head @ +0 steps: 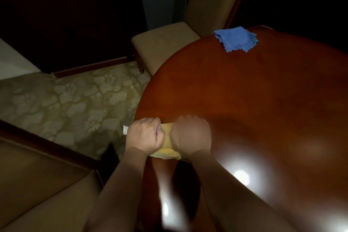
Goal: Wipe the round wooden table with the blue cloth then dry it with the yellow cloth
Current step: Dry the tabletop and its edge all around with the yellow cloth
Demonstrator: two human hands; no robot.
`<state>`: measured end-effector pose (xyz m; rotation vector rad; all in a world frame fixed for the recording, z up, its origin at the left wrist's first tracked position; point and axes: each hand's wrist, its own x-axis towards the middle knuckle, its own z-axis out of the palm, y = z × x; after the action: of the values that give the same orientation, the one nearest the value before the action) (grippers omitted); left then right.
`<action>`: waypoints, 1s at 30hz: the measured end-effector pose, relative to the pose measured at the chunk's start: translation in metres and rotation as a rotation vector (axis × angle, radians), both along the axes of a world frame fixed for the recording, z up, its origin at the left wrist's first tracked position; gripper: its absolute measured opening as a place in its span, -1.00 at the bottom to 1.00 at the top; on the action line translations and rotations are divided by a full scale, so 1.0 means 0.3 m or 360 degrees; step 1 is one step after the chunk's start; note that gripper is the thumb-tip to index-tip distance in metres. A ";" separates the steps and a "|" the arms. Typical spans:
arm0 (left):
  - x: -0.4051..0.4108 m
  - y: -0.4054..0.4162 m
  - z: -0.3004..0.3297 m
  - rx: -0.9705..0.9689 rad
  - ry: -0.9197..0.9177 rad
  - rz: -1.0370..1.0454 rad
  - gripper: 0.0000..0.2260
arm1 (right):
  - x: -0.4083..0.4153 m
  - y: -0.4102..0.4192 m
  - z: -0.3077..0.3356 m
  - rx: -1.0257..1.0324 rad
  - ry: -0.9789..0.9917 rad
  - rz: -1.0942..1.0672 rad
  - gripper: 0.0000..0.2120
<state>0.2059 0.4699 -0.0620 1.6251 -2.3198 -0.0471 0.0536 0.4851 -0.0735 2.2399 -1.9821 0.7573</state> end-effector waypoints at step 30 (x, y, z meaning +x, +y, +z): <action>-0.057 -0.695 -0.023 -0.0118 -0.0009 -0.0353 -0.74 | -0.024 -0.571 -0.017 -0.0158 0.0003 -0.0436 -0.68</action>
<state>0.1888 0.2614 -0.0688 1.3296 -2.4649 -0.0055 0.0463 0.3137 -0.0785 1.8621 -2.1377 0.7994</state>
